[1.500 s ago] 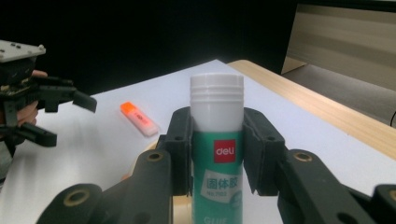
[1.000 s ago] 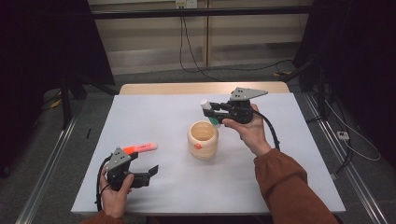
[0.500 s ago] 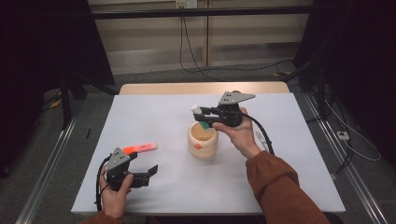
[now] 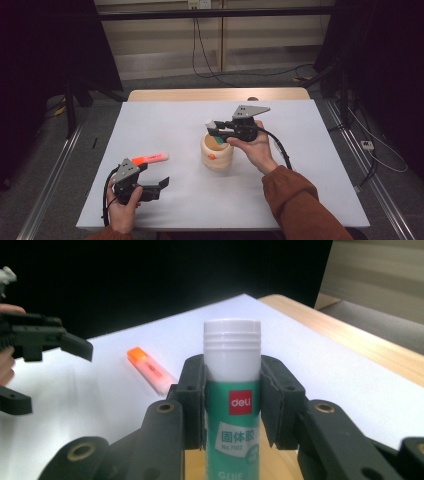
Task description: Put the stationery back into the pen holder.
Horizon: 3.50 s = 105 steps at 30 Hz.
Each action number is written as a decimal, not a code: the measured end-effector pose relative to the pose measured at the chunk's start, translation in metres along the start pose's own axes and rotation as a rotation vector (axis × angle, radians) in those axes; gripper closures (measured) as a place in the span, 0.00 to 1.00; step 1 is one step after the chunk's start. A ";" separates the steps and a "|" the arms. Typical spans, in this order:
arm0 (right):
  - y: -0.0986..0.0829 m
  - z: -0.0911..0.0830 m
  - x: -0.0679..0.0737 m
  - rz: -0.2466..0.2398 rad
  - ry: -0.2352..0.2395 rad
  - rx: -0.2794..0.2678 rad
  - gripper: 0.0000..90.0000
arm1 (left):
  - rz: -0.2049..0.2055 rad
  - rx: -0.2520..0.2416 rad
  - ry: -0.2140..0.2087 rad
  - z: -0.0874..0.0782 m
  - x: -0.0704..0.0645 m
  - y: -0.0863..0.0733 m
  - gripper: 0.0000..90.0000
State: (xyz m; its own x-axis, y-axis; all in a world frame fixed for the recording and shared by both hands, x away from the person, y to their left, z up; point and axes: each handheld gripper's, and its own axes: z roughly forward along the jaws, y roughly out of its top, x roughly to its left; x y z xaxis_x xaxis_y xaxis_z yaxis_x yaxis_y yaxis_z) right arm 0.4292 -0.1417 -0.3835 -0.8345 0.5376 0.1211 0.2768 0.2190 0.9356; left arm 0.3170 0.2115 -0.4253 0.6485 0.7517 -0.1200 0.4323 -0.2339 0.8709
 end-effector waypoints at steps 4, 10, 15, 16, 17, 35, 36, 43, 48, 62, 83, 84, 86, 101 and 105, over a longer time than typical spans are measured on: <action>-0.005 0.000 0.000 0.003 -0.004 0.007 0.73 | 0.000 -0.001 0.001 0.000 0.000 0.000 0.06; -0.011 0.000 -0.001 -0.003 -0.011 0.028 0.73 | 0.009 0.005 -0.003 0.000 0.000 0.000 0.06; -0.016 0.001 -0.001 -0.005 -0.012 0.032 0.73 | 0.006 0.006 -0.007 0.000 0.001 0.000 0.06; -0.018 0.001 -0.001 -0.006 -0.013 0.036 0.73 | 0.005 0.006 -0.008 0.000 0.001 0.000 0.06; -0.019 0.001 -0.001 -0.004 -0.014 0.038 0.73 | 0.007 0.007 -0.008 0.000 0.001 0.000 0.06; -0.027 0.003 0.004 -0.055 -0.033 0.114 0.73 | 0.000 0.009 -0.010 0.001 0.001 0.000 0.06; -0.028 0.003 0.004 -0.056 -0.033 0.115 0.73 | 0.002 0.011 -0.010 0.001 0.000 0.000 0.06; -0.026 0.000 0.004 -0.044 -0.027 0.106 0.65 | 0.003 0.012 -0.011 0.001 0.001 0.000 0.06; -0.020 -0.005 0.007 -0.048 -0.027 0.061 0.53 | 0.010 0.016 -0.014 0.001 0.001 0.000 0.06; -0.015 -0.024 -0.001 0.016 -0.078 0.083 0.19 | 0.005 0.017 -0.013 0.001 0.001 0.000 0.06; -0.034 -0.114 -0.025 0.065 -0.201 0.130 0.09 | 0.010 0.020 -0.011 0.002 0.000 0.000 0.06; -0.039 -0.117 -0.025 0.068 -0.202 0.139 0.09 | 0.010 0.020 -0.011 0.002 0.000 0.000 0.06; -0.047 -0.120 -0.025 0.082 -0.207 0.145 0.09 | 0.004 0.019 -0.011 0.002 0.000 -0.001 0.06; -0.078 -0.149 -0.018 0.118 -0.235 0.168 0.11 | 0.004 0.016 -0.014 0.002 0.000 0.000 0.06; -0.083 -0.158 -0.015 0.120 -0.249 0.173 0.14 | 0.001 0.016 -0.015 0.002 0.000 0.000 0.06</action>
State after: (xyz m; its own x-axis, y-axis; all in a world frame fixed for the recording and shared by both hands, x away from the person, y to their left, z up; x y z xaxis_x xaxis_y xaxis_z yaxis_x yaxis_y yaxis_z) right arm 0.3439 -0.2966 -0.4110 -0.6548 0.7459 0.1222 0.4609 0.2660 0.8467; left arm 0.3177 0.2101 -0.4263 0.6585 0.7419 -0.1263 0.4413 -0.2447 0.8634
